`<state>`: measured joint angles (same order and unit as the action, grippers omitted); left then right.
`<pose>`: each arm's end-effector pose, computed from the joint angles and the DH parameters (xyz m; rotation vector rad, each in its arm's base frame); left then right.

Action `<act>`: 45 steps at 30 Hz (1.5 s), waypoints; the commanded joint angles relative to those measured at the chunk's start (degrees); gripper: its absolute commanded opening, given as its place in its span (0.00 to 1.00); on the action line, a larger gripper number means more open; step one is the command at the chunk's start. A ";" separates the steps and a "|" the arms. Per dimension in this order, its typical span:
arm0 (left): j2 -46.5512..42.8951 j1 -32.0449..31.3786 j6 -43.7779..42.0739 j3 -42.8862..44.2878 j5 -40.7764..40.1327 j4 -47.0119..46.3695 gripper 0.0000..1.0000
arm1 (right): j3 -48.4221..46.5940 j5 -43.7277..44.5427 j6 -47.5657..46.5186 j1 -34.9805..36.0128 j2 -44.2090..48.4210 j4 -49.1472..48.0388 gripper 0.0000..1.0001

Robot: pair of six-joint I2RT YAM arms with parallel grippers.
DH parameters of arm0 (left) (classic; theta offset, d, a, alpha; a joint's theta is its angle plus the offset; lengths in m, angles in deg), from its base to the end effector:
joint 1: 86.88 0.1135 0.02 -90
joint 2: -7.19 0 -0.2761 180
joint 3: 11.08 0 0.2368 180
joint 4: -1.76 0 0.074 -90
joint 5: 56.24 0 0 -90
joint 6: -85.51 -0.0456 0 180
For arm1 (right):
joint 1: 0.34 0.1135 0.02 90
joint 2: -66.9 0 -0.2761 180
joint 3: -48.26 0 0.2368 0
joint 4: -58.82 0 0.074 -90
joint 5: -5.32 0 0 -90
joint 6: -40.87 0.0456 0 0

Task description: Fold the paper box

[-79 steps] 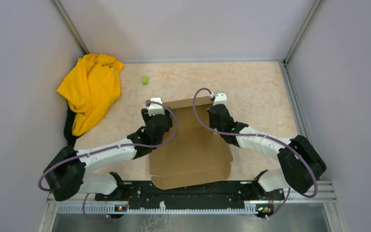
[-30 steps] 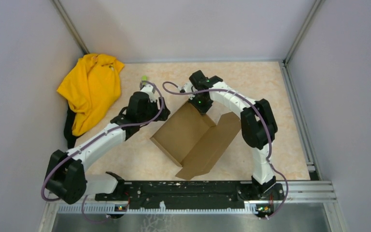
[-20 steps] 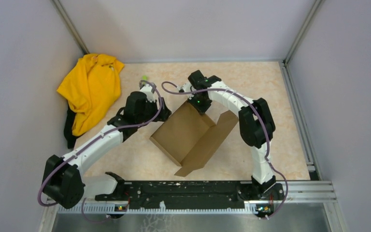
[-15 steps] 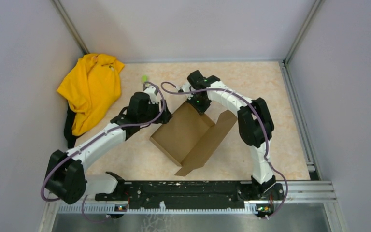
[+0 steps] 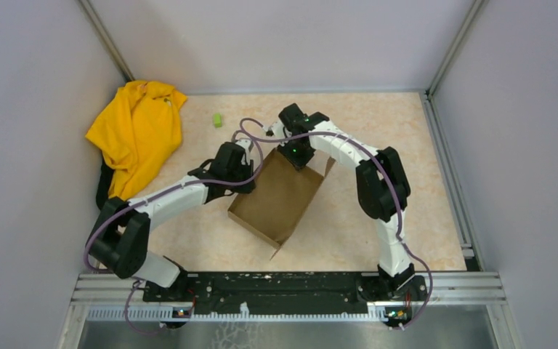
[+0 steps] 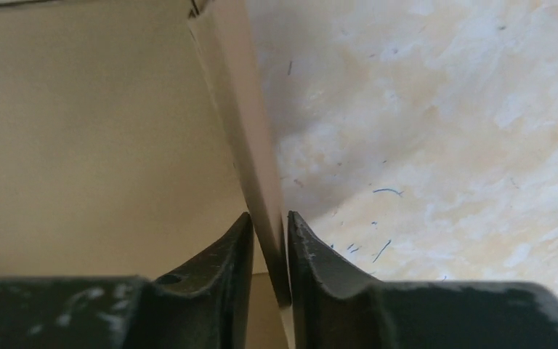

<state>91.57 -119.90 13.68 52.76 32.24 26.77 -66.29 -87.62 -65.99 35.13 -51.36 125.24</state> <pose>0.2509 -0.1616 0.2198 0.2975 2.3833 -0.3952 0.3469 0.2501 0.2289 -1.2476 2.5109 0.1504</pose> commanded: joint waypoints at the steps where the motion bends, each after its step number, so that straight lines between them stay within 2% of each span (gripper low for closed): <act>1: 2.42 -0.26 1.38 3.06 -3.15 2.94 0.27 | -5.38 1.36 3.60 0.19 4.72 -4.78 0.28; 5: 3.13 -0.15 2.91 2.92 -5.40 4.27 0.26 | -6.85 6.85 8.63 -1.49 8.15 -8.06 0.42; 12: 2.35 -0.12 6.86 1.93 -8.12 5.24 0.27 | -0.13 11.02 18.52 -5.93 20.44 -18.72 0.56; 16: 1.38 -0.13 9.90 0.72 -9.79 5.24 0.32 | 2.26 17.33 22.83 -6.78 25.00 -20.52 0.57; 26: 0.02 -0.12 21.44 -5.94 -10.11 0.13 0.44 | 12.20 17.86 23.61 -6.90 36.27 -21.14 0.58; 30: -2.87 -0.15 26.96 -9.62 -8.99 -4.63 0.54 | 18.80 16.72 24.91 -6.90 40.25 -22.63 0.58; 32: -3.95 -0.17 27.64 -10.91 -7.34 -7.52 0.57 | 22.54 16.80 25.68 -6.90 42.11 -23.90 0.57; 36: -3.21 -0.24 26.23 -8.54 -5.60 -6.13 0.58 | 28.50 16.82 26.09 -6.90 45.59 -26.45 0.58; 43: -0.41 -1.19 26.74 -9.43 -4.07 -8.06 0.55 | 25.29 12.86 25.35 -6.90 49.67 -29.69 0.77; 45: -0.25 -1.59 27.12 -9.97 -4.80 -8.39 0.55 | 24.24 13.50 25.73 -6.90 51.48 -31.15 0.91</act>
<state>90.28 -120.44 39.47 42.97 26.54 21.06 -37.79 -73.39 -40.86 28.11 -4.76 99.32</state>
